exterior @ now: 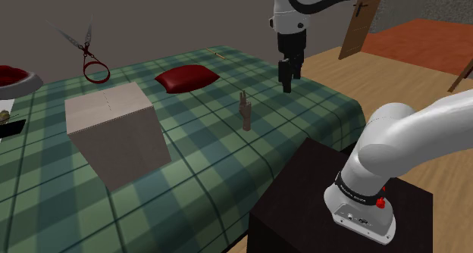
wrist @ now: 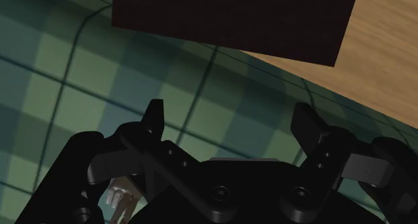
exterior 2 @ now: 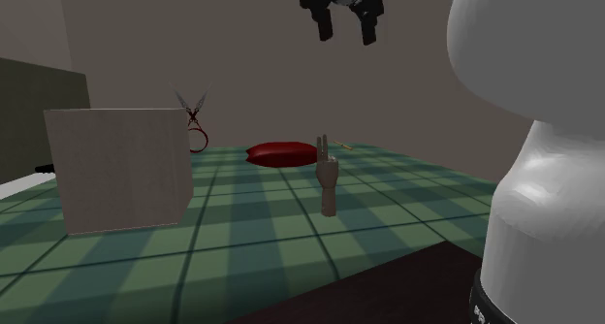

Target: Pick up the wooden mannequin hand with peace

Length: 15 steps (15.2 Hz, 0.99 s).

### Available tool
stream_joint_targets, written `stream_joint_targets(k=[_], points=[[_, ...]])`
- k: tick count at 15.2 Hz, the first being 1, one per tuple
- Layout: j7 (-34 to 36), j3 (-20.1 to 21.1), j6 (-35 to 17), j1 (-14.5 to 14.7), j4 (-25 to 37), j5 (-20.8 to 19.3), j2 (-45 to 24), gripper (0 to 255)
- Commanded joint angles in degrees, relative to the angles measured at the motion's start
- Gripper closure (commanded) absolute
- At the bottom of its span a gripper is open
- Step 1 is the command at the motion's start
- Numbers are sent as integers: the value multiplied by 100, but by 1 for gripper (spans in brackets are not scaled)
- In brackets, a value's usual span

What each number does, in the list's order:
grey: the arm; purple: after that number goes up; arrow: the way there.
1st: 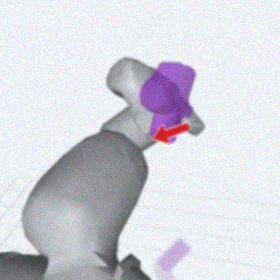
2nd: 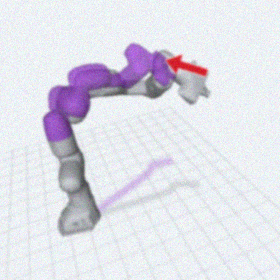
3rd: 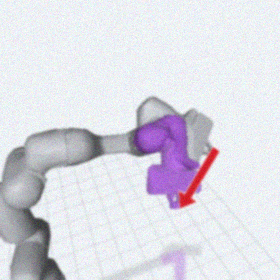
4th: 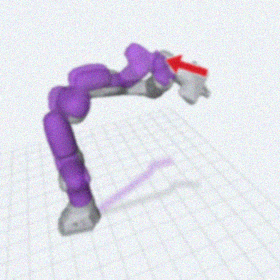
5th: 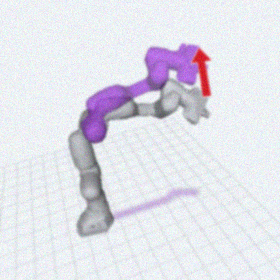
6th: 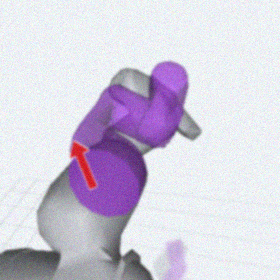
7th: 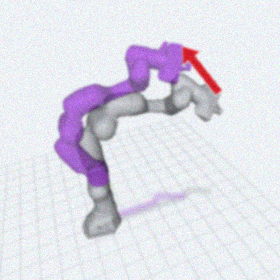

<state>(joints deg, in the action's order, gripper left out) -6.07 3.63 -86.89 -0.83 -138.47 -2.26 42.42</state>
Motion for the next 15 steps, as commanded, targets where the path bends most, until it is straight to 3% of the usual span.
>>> stream_joint_targets(k=[1, 15], points=[[0, 0, 0, 0, 0, 0, 0, 0], [526, -448, -2477, -524, 489, 225, -2579, 0]])
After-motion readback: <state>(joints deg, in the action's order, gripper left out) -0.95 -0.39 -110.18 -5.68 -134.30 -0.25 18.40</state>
